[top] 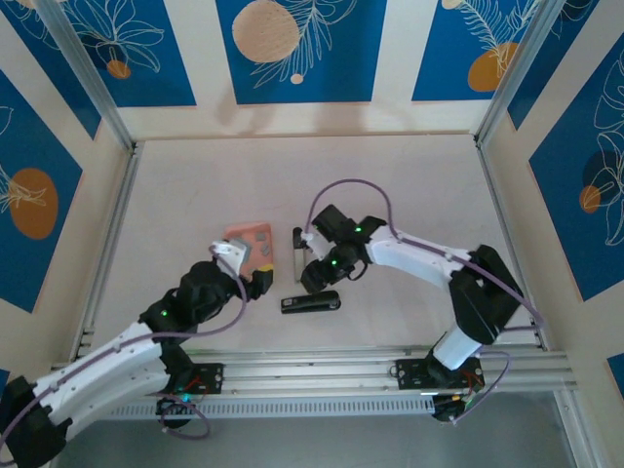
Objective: Load the staples into the stapler
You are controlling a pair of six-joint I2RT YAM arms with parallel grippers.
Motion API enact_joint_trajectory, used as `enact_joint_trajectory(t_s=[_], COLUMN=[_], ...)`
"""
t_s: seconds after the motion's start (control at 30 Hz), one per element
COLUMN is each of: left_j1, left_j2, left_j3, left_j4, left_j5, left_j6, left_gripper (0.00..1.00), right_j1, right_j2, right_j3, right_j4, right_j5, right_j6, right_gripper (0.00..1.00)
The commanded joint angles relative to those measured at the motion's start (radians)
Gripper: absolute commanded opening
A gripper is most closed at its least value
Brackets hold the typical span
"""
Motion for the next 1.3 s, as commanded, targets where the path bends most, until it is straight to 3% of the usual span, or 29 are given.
enact_joint_trajectory(t_s=[0.0,0.2,0.4,0.73,0.87,1.03,1.27], left_j1=[0.02,0.025,0.027,0.029,0.03,0.047,0.136], left_j2=[-0.095,-0.214,-0.235,-0.175,-0.135,-0.089,-0.059], left_j3=[-0.043,-0.093,-0.104,-0.109,-0.108,-0.084,-0.061], left_j4=[-0.018,-0.069,-0.08,-0.036,0.01,0.018,0.01], left_j5=[-0.086,-0.124,-0.131,-0.108,-0.106,-0.12,-0.095], left_j6=[-0.078,-0.106,-0.104,-0.087,-0.079,-0.108,-0.175], left_gripper=[0.81,0.81,0.81,0.81,0.81,0.85,0.86], right_j1=[0.061,0.147,0.176,0.169,0.118,-0.009,-0.209], right_j2=[0.079,0.215,0.291,0.226,0.14,0.062,0.175], right_j3=[0.075,0.169,0.213,0.197,0.187,0.215,0.335], right_j4=[-0.127,-0.195,-0.223,-0.242,-0.248,-0.244,-0.285], right_j5=[0.087,0.172,0.209,0.204,0.154,0.116,0.12], right_j6=[-0.162,-0.268,-0.298,-0.245,-0.187,-0.077,0.149], right_gripper=[0.58,0.6,0.58,0.2,0.14,0.12,0.15])
